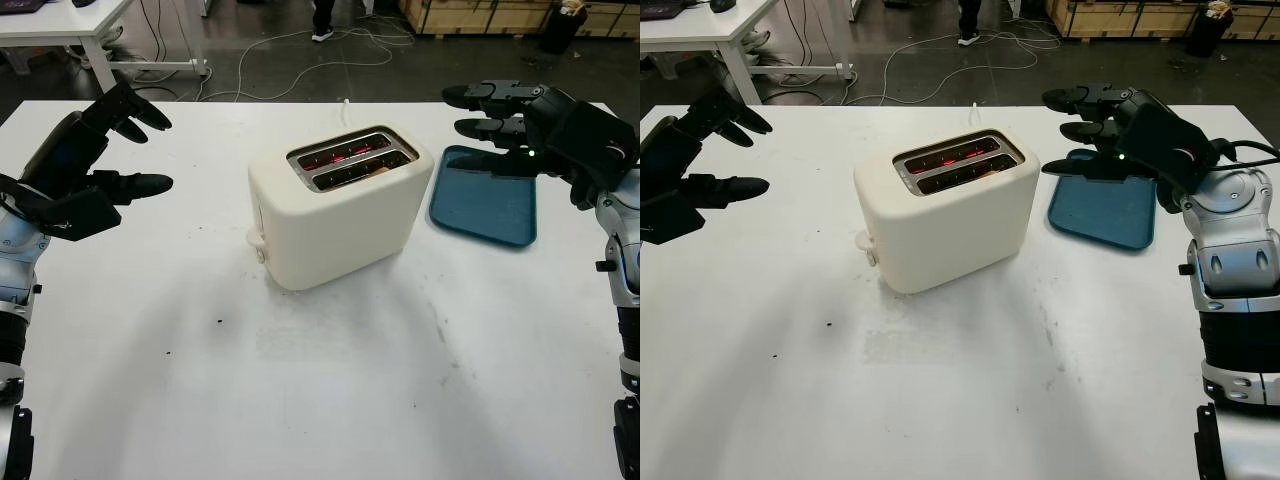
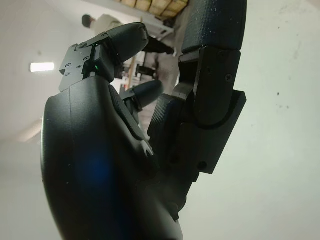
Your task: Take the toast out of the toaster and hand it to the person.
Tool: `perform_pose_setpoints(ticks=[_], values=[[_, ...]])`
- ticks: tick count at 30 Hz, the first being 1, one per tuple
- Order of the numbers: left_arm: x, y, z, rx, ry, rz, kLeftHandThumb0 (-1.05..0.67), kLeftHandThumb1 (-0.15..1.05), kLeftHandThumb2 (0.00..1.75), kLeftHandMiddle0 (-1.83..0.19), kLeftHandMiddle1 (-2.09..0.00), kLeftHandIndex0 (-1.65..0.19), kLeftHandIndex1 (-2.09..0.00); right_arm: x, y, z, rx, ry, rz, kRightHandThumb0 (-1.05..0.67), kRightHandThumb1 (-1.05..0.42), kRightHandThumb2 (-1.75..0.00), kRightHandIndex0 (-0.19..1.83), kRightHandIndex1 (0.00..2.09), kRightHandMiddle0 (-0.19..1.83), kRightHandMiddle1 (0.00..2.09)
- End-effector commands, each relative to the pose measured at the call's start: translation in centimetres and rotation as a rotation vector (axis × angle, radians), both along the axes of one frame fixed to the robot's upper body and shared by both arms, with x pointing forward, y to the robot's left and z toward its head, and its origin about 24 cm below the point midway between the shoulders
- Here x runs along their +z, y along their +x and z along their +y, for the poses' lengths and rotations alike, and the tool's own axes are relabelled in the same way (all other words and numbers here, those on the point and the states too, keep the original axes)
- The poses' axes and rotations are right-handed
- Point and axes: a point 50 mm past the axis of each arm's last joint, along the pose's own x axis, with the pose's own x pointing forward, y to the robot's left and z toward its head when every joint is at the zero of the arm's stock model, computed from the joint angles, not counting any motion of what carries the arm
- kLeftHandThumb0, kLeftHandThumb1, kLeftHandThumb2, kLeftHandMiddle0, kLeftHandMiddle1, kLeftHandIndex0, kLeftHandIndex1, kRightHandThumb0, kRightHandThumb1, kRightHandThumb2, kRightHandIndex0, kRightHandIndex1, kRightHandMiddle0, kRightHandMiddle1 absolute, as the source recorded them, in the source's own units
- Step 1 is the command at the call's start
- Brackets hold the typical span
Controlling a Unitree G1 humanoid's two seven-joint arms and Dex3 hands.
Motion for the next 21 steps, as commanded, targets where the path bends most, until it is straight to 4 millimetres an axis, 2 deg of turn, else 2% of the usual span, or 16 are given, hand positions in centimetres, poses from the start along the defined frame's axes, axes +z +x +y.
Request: perform_pose_setpoints(ticks=[1,21], values=[[0.16,-0.06,0.09,0.012,0.009,-0.002,-1.05,0.92,0.33,0.0,-1.57,0.0,-1.43,0.53,-0.01,0.07,0.015,-0.001,-0.027,-0.53,-0.76,0.0,0.43,0.02,0.45,0.0],[0.07,-0.12,0.16,0.01,0.007,-0.001,-1.05,0.92,0.33,0.0,-1.57,0.0,-1.43,0.42,0.03,0.12,0.002,0.001,-0.024,-0.54,-0.76,0.0,0.44,0.02,0.46,0.0]])
